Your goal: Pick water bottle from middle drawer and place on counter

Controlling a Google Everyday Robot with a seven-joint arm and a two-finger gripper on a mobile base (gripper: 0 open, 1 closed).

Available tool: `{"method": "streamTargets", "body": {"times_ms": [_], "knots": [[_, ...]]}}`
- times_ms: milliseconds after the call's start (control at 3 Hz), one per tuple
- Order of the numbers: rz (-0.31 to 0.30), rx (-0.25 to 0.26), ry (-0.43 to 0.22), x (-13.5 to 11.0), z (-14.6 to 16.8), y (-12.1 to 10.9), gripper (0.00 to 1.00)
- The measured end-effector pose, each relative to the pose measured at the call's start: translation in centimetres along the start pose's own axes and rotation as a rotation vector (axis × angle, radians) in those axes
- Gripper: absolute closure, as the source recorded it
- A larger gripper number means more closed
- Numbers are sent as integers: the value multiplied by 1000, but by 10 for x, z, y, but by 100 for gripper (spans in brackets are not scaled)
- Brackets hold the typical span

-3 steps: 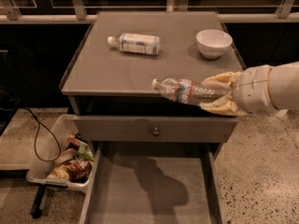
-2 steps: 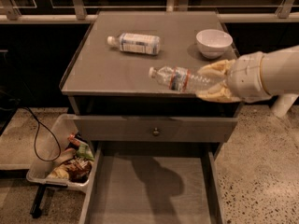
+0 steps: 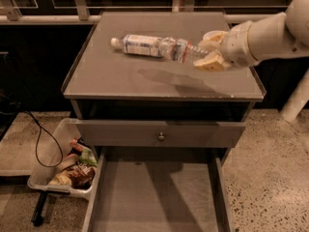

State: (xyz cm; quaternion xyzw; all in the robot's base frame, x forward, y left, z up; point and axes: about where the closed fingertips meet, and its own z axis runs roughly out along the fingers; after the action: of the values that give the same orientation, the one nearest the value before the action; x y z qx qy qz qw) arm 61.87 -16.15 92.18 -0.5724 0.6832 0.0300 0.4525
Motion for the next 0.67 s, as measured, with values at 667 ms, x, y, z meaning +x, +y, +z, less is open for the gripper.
{"method": "streamTargets", "body": {"times_ms": [667], "knots": [[182,-73,-51,19,48,-18,100]]}}
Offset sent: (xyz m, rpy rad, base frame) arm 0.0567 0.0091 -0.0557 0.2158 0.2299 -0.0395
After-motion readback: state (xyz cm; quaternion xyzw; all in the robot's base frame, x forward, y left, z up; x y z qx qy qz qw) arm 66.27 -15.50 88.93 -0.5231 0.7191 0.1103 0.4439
